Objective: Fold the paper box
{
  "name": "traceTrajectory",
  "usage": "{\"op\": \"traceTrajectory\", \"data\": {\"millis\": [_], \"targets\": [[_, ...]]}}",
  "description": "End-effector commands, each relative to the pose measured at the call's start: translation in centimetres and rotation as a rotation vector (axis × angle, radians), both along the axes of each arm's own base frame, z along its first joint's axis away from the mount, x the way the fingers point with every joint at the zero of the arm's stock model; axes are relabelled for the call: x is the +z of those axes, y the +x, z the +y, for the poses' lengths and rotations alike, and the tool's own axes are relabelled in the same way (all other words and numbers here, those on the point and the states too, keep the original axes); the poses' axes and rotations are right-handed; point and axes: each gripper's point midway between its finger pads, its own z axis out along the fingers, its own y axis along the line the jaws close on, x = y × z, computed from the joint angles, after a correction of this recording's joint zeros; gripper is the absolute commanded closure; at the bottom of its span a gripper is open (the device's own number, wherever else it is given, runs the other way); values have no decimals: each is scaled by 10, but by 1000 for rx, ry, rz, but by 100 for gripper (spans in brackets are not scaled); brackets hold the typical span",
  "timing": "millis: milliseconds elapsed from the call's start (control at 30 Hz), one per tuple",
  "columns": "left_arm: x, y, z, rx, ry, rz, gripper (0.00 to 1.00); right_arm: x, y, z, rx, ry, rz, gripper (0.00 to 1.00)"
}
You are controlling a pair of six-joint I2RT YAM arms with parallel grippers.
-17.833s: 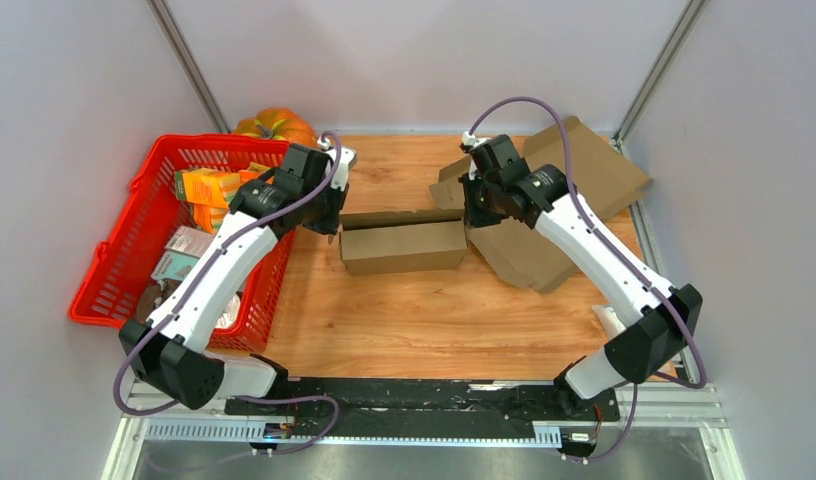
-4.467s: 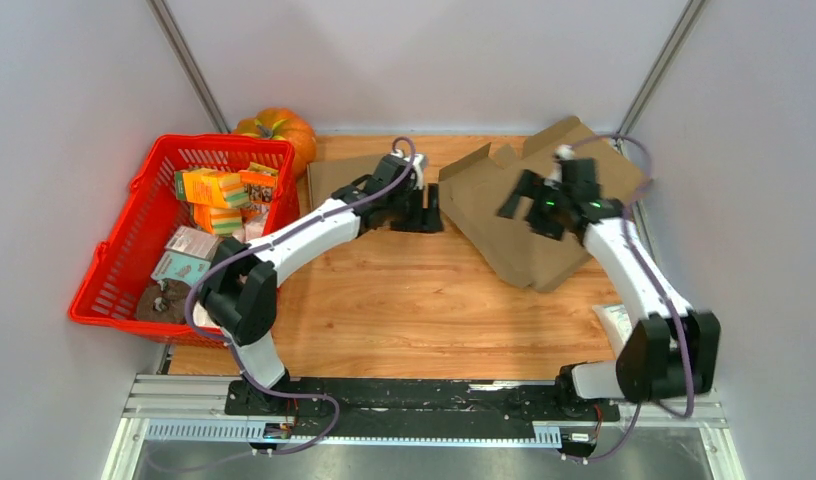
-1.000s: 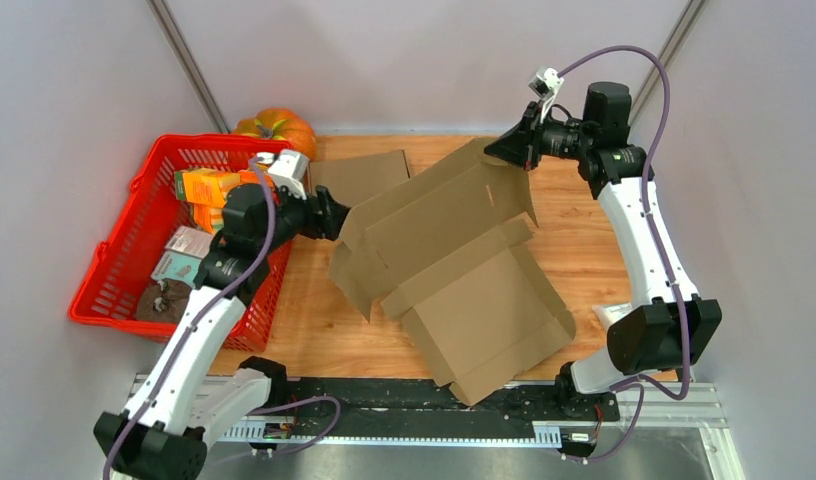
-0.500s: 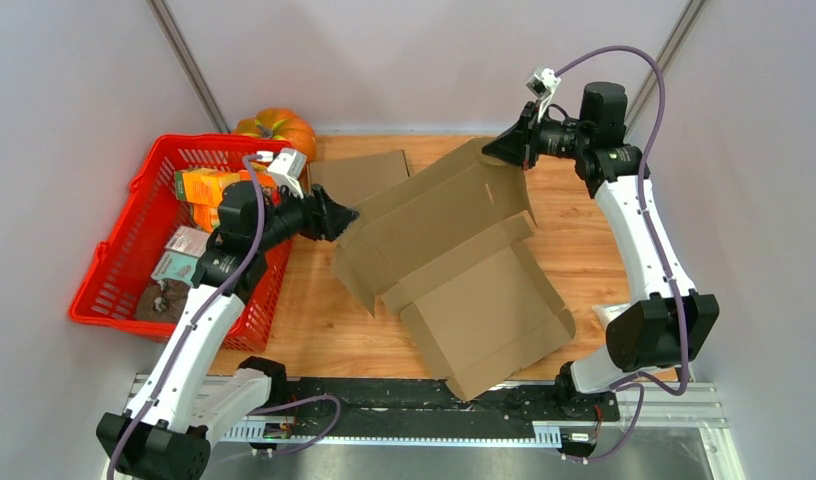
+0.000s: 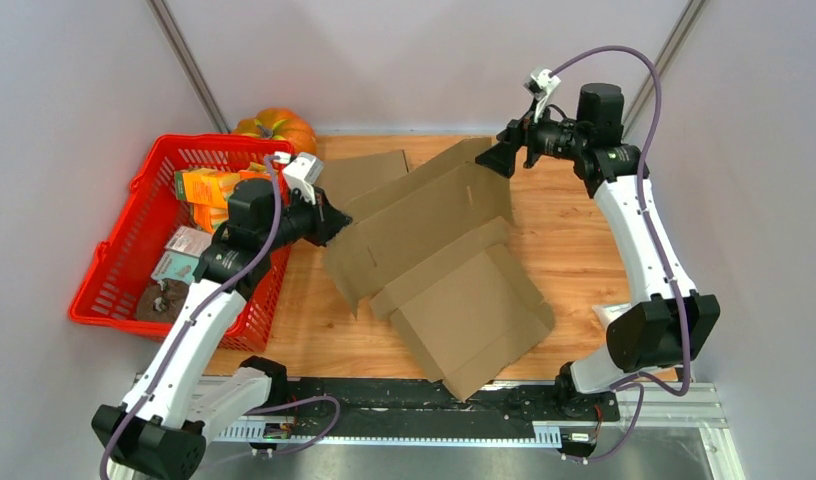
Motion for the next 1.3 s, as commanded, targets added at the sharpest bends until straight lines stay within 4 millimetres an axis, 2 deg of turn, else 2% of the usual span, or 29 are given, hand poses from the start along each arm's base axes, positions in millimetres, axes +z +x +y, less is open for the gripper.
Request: {"op": "traceTrajectory", "data": {"millis": [0,33,67,100,133,167,200,267,333,367,433,467,567,667,767,833,1000,1033,1100,1233,1267], "targets": [[38,15,-6,-114,128,-198,94,19,-4,10,-84,-235,-204,1],[36,15,-7,-136,146,-188,94,15,-10,18,-61,-283,-210,0],[46,17,-8,-151,158,-214,95,12,-12,36,1,-329,-251,0],[41,20,-10,-186,186,-219,95,31,-15,45,27,-325,-300,0],[40,21,-11,-197,195,-217,95,29,-22,53,70,-341,-278,0],[41,22,-12,-208,200,-223,95,17,-17,65,120,-366,-270,0],[39,23,-13,-226,215,-230,95,33,-24,81,162,-354,-313,0],[36,24,-14,-240,231,-223,95,12,-21,98,220,-395,-277,0],[32,24,-15,-257,240,-215,95,20,-27,116,272,-396,-307,0],[32,23,-15,-265,239,-218,95,9,-22,126,298,-400,-288,0],[34,22,-16,-274,237,-231,95,11,-29,140,351,-392,-301,2],[33,22,-16,-275,239,-233,95,0,-31,150,383,-399,-282,3],[31,23,-16,-277,250,-233,96,-16,-41,164,448,-399,-245,10],[30,21,-17,-293,246,-231,96,-34,-44,174,474,-406,-222,12],[31,16,-20,-316,234,-239,96,-39,-38,182,475,-403,-235,19],[30,16,-20,-315,233,-246,96,-42,-39,184,487,-400,-219,30],[39,16,-25,-325,197,-287,96,-58,-48,186,504,-403,-154,48],[41,16,-26,-325,187,-285,96,-57,-47,186,499,-401,-157,56],[41,20,-27,-319,176,-270,96,-56,-51,184,489,-398,-150,59],[50,31,-26,-239,138,-252,92,-65,-46,173,411,-438,-127,96],[51,35,-26,-201,97,-204,87,-62,-46,169,390,-447,-128,97]]}}
